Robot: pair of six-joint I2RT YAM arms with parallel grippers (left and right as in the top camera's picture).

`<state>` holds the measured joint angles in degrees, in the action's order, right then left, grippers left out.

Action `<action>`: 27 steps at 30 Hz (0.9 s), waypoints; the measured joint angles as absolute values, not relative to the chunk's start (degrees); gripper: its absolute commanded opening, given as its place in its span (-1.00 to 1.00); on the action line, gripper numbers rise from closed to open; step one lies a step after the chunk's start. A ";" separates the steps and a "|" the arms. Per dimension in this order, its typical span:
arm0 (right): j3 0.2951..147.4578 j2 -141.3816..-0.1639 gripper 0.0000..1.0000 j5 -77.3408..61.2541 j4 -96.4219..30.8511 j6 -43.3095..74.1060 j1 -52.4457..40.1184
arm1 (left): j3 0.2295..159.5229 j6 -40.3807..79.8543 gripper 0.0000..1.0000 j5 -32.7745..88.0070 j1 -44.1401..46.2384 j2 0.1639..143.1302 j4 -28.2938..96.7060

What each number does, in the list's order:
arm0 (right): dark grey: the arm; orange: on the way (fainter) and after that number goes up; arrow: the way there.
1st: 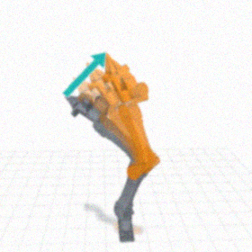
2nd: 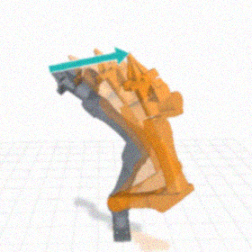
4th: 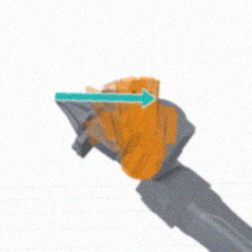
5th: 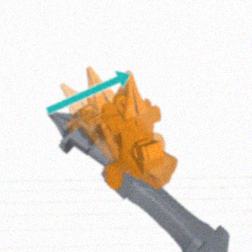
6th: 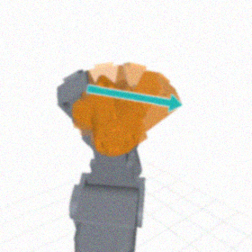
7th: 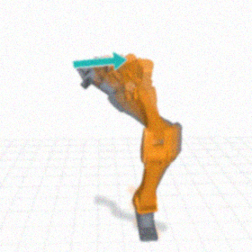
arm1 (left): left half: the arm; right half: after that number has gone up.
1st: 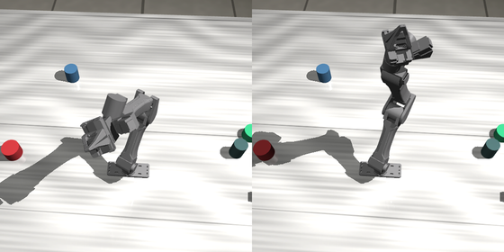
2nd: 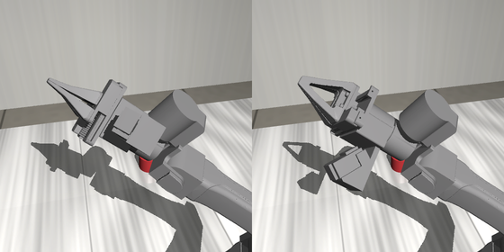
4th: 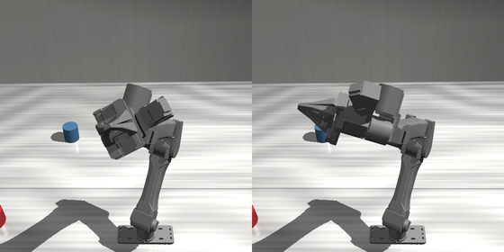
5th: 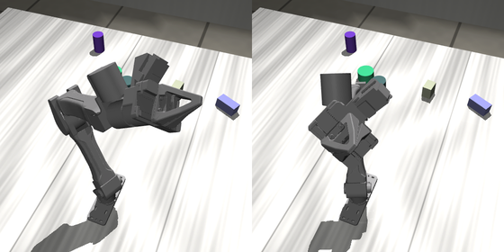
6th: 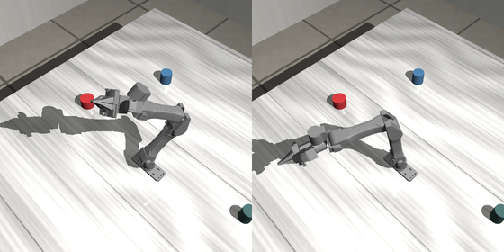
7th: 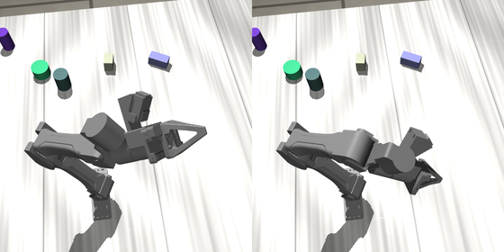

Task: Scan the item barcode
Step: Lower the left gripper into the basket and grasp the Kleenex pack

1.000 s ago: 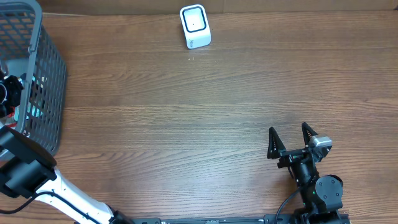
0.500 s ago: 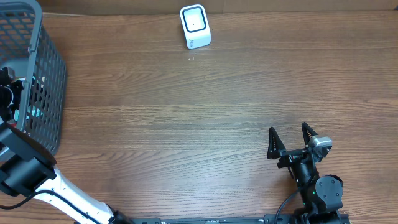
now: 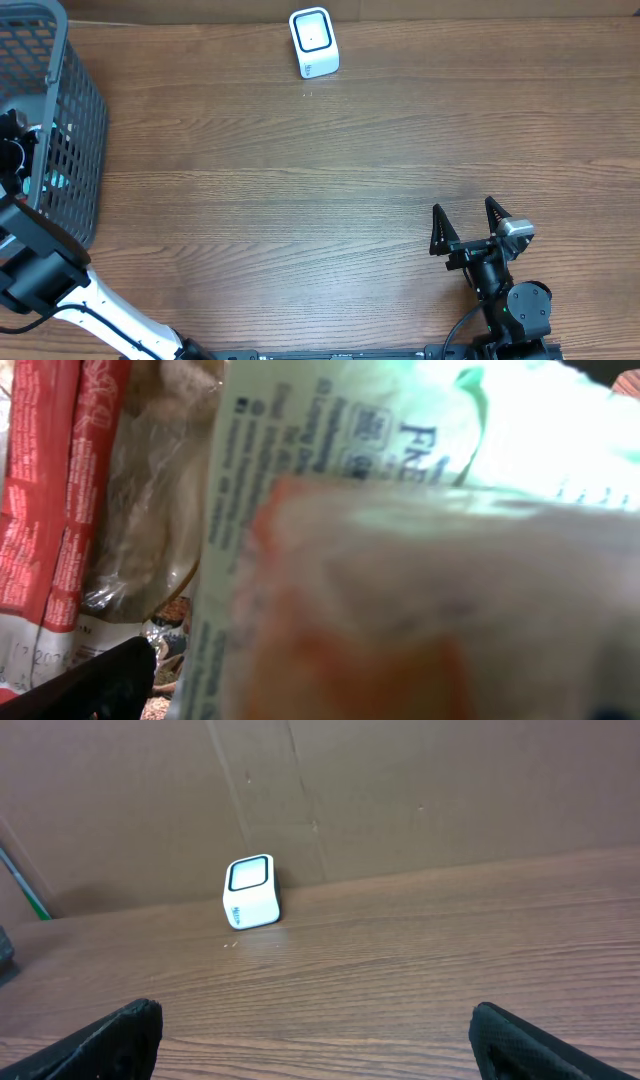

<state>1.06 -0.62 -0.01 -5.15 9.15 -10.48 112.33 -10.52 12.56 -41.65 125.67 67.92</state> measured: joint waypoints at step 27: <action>1.06 -0.62 1.00 -0.01 -5.17 9.17 -10.48 | 116.25 -10.50 0.08 11.16 -40.47 126.17 73.19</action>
<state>1.06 -0.62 -0.01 -5.17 9.17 -10.48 116.25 -10.50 11.16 -40.47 126.17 73.19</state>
